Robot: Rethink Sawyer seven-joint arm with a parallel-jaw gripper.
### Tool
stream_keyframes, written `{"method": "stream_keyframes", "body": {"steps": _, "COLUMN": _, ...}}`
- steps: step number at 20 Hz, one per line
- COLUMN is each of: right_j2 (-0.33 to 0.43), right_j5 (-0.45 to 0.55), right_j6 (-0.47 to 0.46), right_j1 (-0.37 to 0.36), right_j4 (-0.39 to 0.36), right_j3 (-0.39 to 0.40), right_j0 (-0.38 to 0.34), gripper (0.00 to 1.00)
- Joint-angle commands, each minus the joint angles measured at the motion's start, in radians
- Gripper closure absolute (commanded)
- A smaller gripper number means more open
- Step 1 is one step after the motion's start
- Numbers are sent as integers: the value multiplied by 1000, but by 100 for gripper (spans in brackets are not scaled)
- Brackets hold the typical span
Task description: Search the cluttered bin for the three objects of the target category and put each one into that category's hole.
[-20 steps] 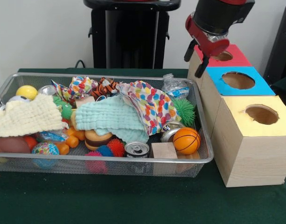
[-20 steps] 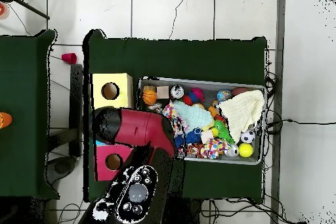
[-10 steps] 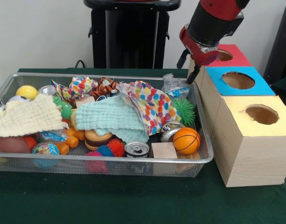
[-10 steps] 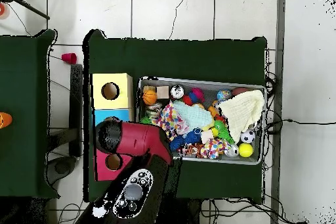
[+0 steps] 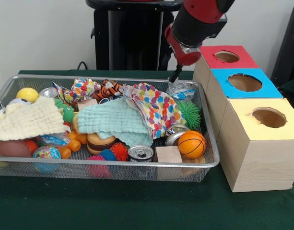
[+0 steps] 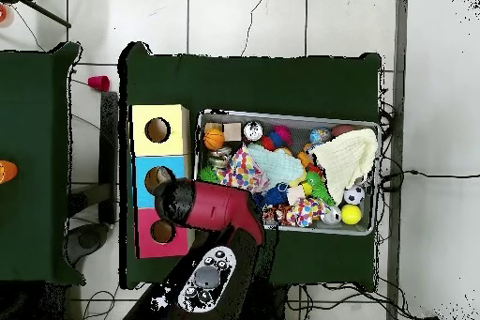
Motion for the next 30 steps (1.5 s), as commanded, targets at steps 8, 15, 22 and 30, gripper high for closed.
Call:
{"method": "stream_keyframes", "body": {"steps": 8, "right_j2": 132, "right_j5": -109, "right_j6": 109, "right_j1": 89, "right_j4": 47, "right_j3": 9, "right_j0": -64, "gripper": 0}}
{"method": "stream_keyframes", "body": {"steps": 15, "right_j2": 163, "right_j5": -63, "right_j6": 113, "right_j1": 56, "right_j4": 75, "right_j3": 10, "right_j0": -57, "gripper": 0}}
{"method": "stream_keyframes", "body": {"steps": 22, "right_j2": 204, "right_j5": -73, "right_j6": 125, "right_j1": 66, "right_j4": 117, "right_j3": 5, "right_j0": -65, "gripper": 0}}
{"method": "stream_keyframes", "body": {"steps": 30, "right_j2": 200, "right_j5": -166, "right_j6": 137, "right_j1": 166, "right_j4": 134, "right_j3": -12, "right_j0": -61, "gripper": 0}}
